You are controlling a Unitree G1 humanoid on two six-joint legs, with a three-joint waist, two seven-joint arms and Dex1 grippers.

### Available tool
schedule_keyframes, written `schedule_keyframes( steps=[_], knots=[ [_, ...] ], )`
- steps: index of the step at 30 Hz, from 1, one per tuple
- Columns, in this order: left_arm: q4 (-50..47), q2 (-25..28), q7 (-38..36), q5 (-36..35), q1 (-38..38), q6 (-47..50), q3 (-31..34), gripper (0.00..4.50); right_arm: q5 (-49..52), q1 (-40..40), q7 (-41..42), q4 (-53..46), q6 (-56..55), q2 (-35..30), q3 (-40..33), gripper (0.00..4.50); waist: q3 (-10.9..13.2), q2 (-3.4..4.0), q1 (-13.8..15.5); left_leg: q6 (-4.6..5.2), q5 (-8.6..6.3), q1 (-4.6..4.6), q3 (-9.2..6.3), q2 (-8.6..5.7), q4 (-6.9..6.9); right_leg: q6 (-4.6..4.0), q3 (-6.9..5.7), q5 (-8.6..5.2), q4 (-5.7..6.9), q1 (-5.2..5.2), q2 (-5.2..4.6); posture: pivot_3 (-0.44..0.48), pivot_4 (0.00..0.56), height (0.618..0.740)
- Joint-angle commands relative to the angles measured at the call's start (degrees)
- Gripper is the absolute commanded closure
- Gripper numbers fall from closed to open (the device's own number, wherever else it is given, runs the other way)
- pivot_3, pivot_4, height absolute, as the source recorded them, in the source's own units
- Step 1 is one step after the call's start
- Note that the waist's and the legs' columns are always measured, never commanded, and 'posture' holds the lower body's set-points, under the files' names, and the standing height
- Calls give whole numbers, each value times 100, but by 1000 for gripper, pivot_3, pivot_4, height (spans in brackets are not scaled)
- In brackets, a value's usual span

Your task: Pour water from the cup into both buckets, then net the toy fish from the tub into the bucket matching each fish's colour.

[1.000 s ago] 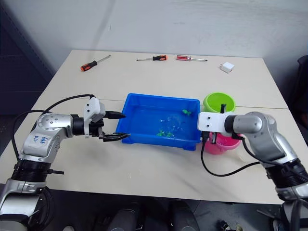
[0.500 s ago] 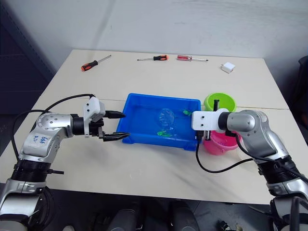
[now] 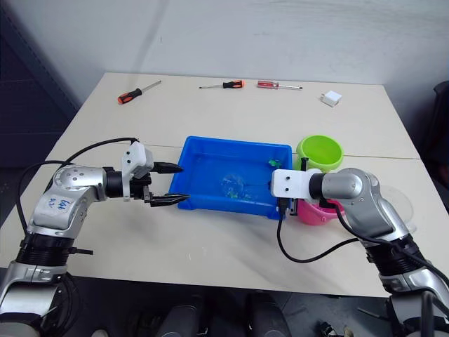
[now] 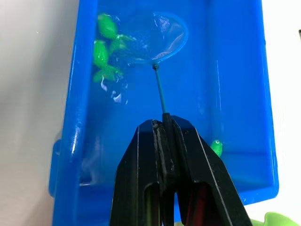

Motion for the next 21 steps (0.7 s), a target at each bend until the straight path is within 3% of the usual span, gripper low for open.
schedule_keyframes(
  steps=[1,9,14,21],
  knots=[
    [-217,97,8,-120,-1,-3,179,13,77,3,25,-192,4,-123,-172,4500,0,0,0,0,0,0,0,0,-1,0,0,0,-1,0,0,0,150,740],
    [-183,92,-10,-115,-20,-29,168,13,-178,-3,108,-41,-464,-375,-40,4500,0,0,-14,1,-1,1,0,0,-2,0,0,0,-8,0,1,0,150,740],
    [-167,74,-6,-114,-21,-45,164,13,453,103,324,-484,255,-71,-175,4500,0,0,-16,1,0,1,0,0,-1,0,0,0,-5,0,1,0,150,740],
    [-228,73,19,-137,38,-21,188,13,-11,-114,-14,-120,-88,-22,-40,4500,0,0,0,1,0,0,0,0,0,0,0,0,-6,0,0,0,150,740]
  ],
)
